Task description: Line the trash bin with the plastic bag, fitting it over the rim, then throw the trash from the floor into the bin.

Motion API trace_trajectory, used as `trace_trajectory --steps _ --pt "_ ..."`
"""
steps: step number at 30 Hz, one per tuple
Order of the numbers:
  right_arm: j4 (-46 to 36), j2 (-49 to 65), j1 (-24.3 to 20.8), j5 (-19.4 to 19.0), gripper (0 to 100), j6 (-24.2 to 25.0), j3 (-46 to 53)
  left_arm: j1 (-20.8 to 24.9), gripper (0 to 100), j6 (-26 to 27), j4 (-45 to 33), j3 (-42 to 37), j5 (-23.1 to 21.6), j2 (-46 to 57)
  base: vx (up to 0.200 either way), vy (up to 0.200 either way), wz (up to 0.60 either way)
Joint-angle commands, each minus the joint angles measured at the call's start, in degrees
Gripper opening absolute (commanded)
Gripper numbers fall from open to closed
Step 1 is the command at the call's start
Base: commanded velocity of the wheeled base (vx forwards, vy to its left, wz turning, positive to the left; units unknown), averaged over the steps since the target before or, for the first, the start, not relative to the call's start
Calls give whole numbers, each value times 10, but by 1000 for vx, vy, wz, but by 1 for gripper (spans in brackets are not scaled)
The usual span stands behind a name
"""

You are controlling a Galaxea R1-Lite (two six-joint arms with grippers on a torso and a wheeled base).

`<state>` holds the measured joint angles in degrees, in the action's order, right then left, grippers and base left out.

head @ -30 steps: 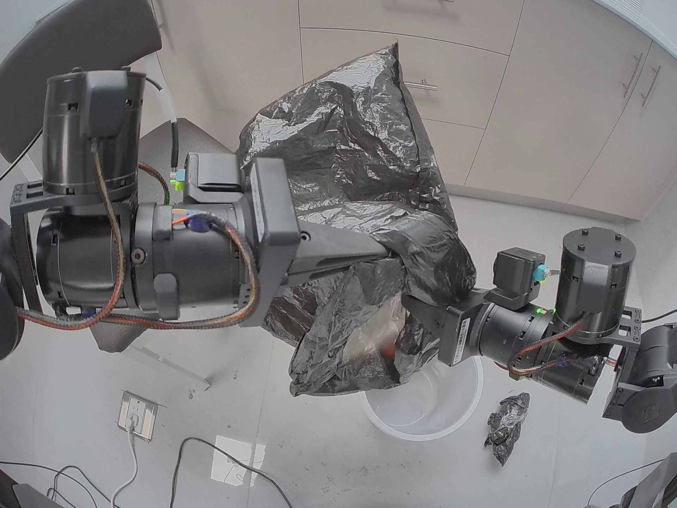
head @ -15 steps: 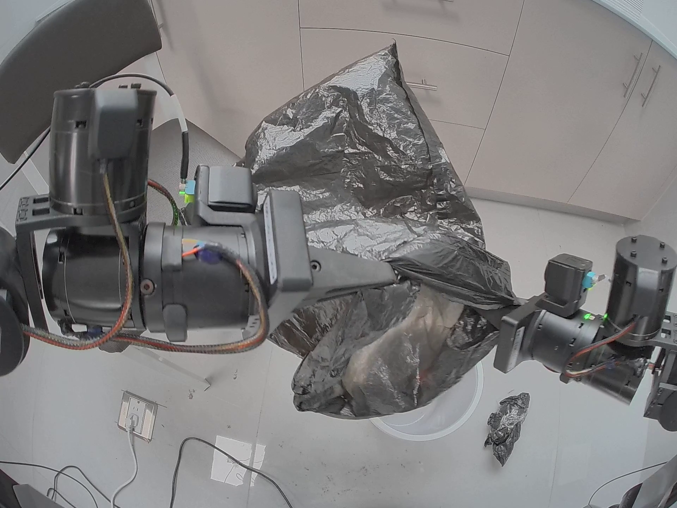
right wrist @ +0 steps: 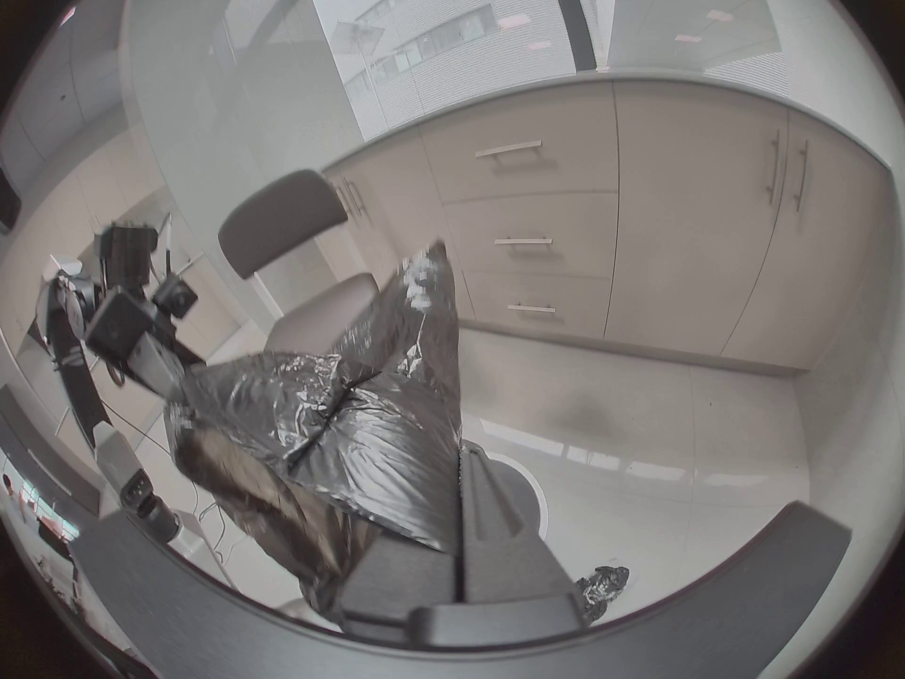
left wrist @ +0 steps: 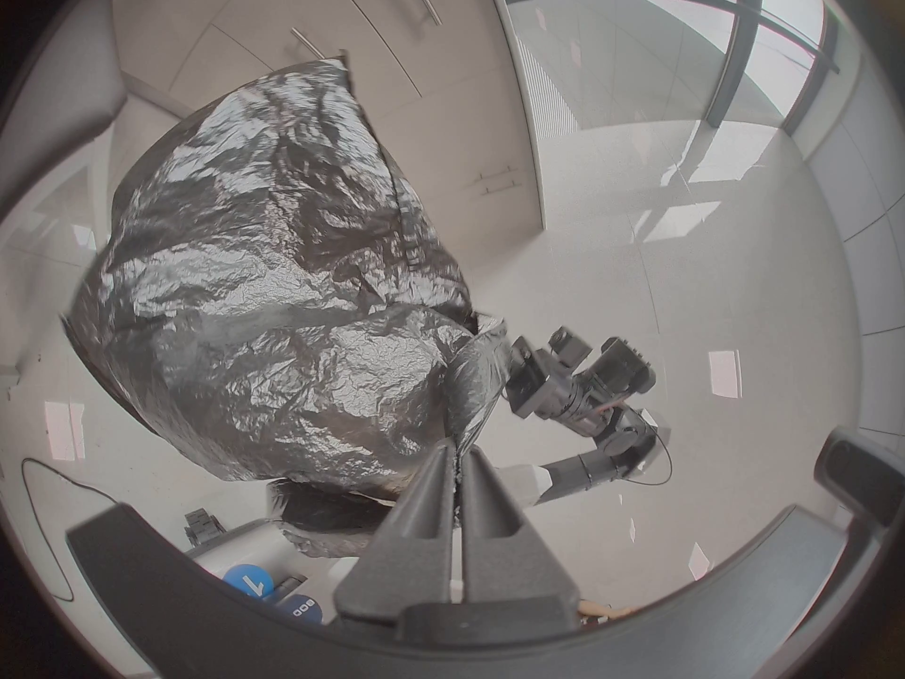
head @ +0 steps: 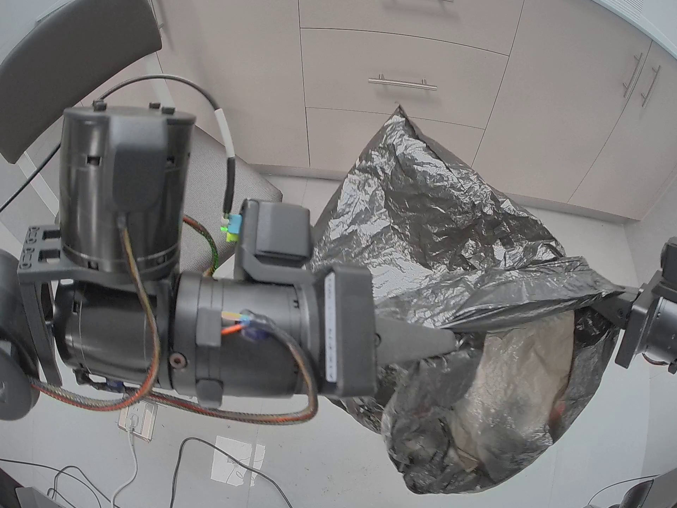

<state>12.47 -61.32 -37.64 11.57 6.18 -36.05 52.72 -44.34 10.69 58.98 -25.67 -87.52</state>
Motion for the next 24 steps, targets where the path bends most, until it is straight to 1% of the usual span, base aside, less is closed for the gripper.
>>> trace_trajectory --steps 1,4,8,11,14,15,17,18,19,20,21,22,23,24 --pt "0 54 -11 -1 0 1 -10 45 0 1 0 10 1 -10 0 0 0" --pt "1 53 -14 -2 0 1 -10 58 0 4 0 11 1 -12 0 0 0" --pt "3 46 -25 -16 0 1 6 60 0 5 2 10 2 -28 0 0 0" --pt "4 34 -38 -15 0 1 8 60 0 7 2 8 2 -33 0 0 0" --pt "6 27 -38 -14 0 1 4 61 0 19 3 7 2 -33 0 0 0" --pt "9 24 -38 -9 0 1 -1 60 0 36 3 5 2 -33 0 0 0" --pt "14 19 -35 0 0 2 -8 61 0 53 3 5 8 -36 0 0 0" --pt "19 18 -33 10 0 2 -9 62 0 57 4 6 19 -39 0 0 0" --pt "19 18 -33 11 0 2 -9 62 0 58 4 6 20 -40 0 0 0" --pt "32 17 -32 34 0 1 -10 67 0 58 10 8 42 -48 0 0 0" --pt "34 16 -32 37 0 1 -10 67 0 58 13 8 46 -49 0 0 0" --pt "43 15 -32 60 0 1 -11 69 0 58 32 4 58 -56 0 0 0" --pt "43 15 -32 60 0 1 -11 69 0 58 32 4 58 -56 0 0 0" --pt "41 16 -32 78 0 1 -17 69 0 55 51 -4 60 -59 0 0 0"
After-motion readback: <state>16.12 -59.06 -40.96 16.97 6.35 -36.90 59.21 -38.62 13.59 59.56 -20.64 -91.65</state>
